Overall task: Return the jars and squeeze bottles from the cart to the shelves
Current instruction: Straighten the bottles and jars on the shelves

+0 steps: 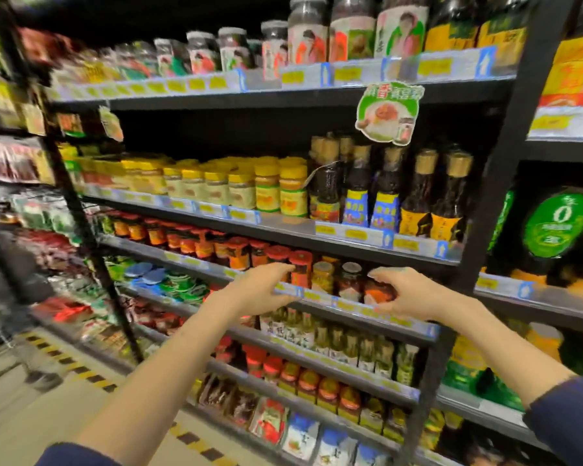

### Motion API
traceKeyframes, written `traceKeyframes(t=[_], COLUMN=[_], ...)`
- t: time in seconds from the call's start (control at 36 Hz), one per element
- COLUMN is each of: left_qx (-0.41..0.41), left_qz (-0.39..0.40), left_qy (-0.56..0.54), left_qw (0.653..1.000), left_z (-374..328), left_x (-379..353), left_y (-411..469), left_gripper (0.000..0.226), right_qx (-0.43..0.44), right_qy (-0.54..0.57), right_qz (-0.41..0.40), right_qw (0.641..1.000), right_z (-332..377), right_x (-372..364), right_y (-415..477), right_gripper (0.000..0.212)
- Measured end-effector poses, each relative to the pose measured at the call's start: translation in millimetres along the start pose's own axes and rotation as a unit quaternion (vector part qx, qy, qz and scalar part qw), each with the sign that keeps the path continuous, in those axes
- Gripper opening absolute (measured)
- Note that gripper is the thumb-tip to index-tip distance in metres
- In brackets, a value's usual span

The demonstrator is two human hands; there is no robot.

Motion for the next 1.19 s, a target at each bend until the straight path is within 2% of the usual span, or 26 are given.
traceKeyframes(t=[0.19,0.53,0.69,0.81,1.06,1.19], left_qx=[0.041,0.038,-0.020,-0.060,-0.211,-0.245], left_qz=[-0.023,-0.105,-0.143,-0.155,-0.203,-0.229], left_qy=[0.037,0.053,0.051,0.040,0.033,0.048], left_qw=[0.998,0.992,0.988,0.985,0.956,0.941], left_z=[75,146,161,173,174,175], left_x=[21,79,94,101,125,136], left_y=[18,67,99,126,175,197], left_gripper=[0.066,0.068,0.071,0.072,0.078,0.088], right_qx=[0.057,0.109,0.108,0.108,0.018,-0.044], right_qy=[-0.003,-0.004,0.008,-0.004,-0.052,-0.116], right_qz=[0.017,-0.015,-0.064,-0.127,-0.230,-0.243], right_qw=[0.998,0.994,0.992,0.986,0.972,0.962], right_z=[48,94,105,112,115,116], right_x=[-10,5,21,35,60,74], right_y=[67,170,200,220,238,246], right_gripper=[0.072,0.079,0.081,0.084,0.086,0.093])
Point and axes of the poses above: each hand's wrist, its own y-axis towards the middle knuckle, its own x-axis out of the back of the hand, z = x × y, the point moved 9 cm from there along y, towards the middle knuckle, and after that the axes turned 6 degrees about -z, right-handed, at the moved point
